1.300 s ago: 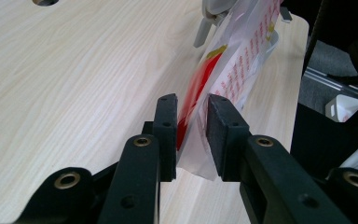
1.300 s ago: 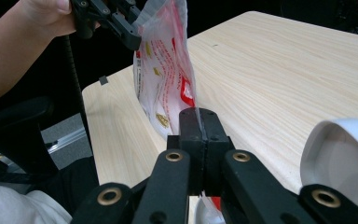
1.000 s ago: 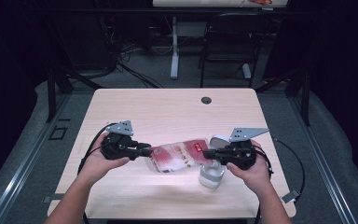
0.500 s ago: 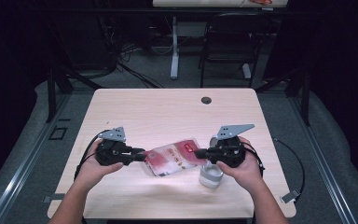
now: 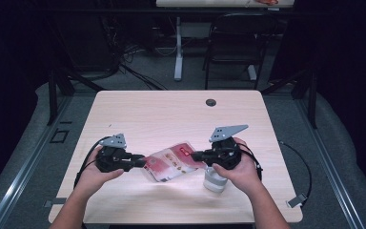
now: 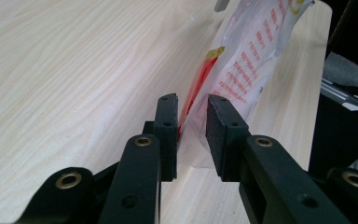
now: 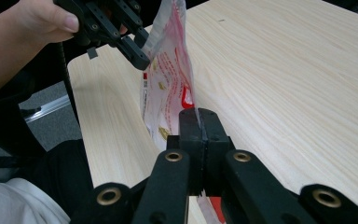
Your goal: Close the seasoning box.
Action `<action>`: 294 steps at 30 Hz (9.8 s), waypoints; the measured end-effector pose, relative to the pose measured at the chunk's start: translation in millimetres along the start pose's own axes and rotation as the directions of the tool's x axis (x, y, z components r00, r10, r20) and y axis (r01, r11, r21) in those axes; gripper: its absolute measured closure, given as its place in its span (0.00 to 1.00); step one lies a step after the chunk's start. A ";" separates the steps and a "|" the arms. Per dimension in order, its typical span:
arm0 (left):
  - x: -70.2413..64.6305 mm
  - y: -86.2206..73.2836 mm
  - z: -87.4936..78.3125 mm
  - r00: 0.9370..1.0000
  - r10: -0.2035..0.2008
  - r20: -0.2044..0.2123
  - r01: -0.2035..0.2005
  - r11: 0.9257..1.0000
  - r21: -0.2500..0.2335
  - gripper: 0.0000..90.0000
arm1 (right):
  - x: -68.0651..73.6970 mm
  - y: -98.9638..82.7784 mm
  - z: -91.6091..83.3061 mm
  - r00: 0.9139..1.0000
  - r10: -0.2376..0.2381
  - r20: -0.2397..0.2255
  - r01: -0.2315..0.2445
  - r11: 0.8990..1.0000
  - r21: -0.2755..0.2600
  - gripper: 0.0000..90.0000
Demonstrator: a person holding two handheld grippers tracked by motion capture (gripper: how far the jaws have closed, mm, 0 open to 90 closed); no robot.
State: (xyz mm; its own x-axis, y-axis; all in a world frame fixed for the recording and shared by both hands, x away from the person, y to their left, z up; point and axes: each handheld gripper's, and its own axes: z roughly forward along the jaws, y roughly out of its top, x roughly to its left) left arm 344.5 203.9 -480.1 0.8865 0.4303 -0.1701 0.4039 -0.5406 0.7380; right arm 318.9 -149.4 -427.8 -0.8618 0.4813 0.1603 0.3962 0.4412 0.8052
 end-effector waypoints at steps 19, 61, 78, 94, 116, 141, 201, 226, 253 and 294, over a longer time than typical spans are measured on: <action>0.3 -9.1 23.2 0.999 -0.030 0.028 0.029 0.999 0.037 0.86 | 3.3 8.7 2.5 1.000 -0.011 -0.006 0.011 1.000 -0.025 1.00; -0.6 -13.9 30.1 0.998 -0.039 0.039 0.038 0.999 0.018 0.78 | 11.9 14.9 14.5 0.997 -0.051 -0.058 0.049 0.998 -0.031 0.95; -7.1 -6.5 20.3 0.999 -0.015 0.033 0.016 1.000 -0.014 0.74 | 16.9 21.5 24.1 0.995 -0.065 -0.077 0.063 0.998 -0.031 0.93; -10.5 -4.9 15.7 1.000 0.022 0.009 -0.022 1.000 -0.018 0.86 | 19.4 24.6 29.0 0.995 -0.059 -0.086 0.057 0.998 -0.032 0.91; -8.9 -6.6 12.3 1.000 0.014 0.023 -0.014 1.000 -0.021 0.86 | 26.0 31.1 32.4 0.993 -0.056 -0.104 0.049 0.997 -0.064 0.82; 5.3 -18.7 4.9 0.999 -0.035 -0.013 0.034 0.999 -0.010 0.68 | 25.3 32.6 22.9 0.994 -0.042 -0.100 0.030 0.993 -0.118 0.77; 29.5 -37.3 -21.2 0.970 -0.159 -0.186 0.143 0.985 -0.096 0.54 | -20.3 -32.3 -42.1 0.933 0.186 0.309 -0.109 0.962 -0.250 0.47; 29.2 -39.3 -24.4 0.967 -0.170 -0.192 0.150 0.982 -0.114 0.53 | -64.2 -29.7 -61.9 0.879 0.291 0.377 -0.201 0.944 -0.260 0.76; 29.6 -40.3 -25.5 0.966 -0.172 -0.195 0.152 0.982 -0.111 0.53 | -77.1 -61.6 -65.1 0.858 0.369 0.357 -0.291 0.923 -0.254 1.00; 31.7 -43.1 -27.2 0.962 -0.183 -0.202 0.162 0.980 -0.115 0.53 | -31.2 -90.0 -58.7 0.887 0.319 0.333 -0.237 0.935 -0.265 0.98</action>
State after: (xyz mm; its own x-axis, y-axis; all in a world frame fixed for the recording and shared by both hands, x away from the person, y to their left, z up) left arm 349.0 260.6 -499.5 0.7335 0.6590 -0.1663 0.5135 -0.3770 0.7709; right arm 291.6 -248.6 -471.7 -0.5324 0.8202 0.2092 0.4902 0.0973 0.8662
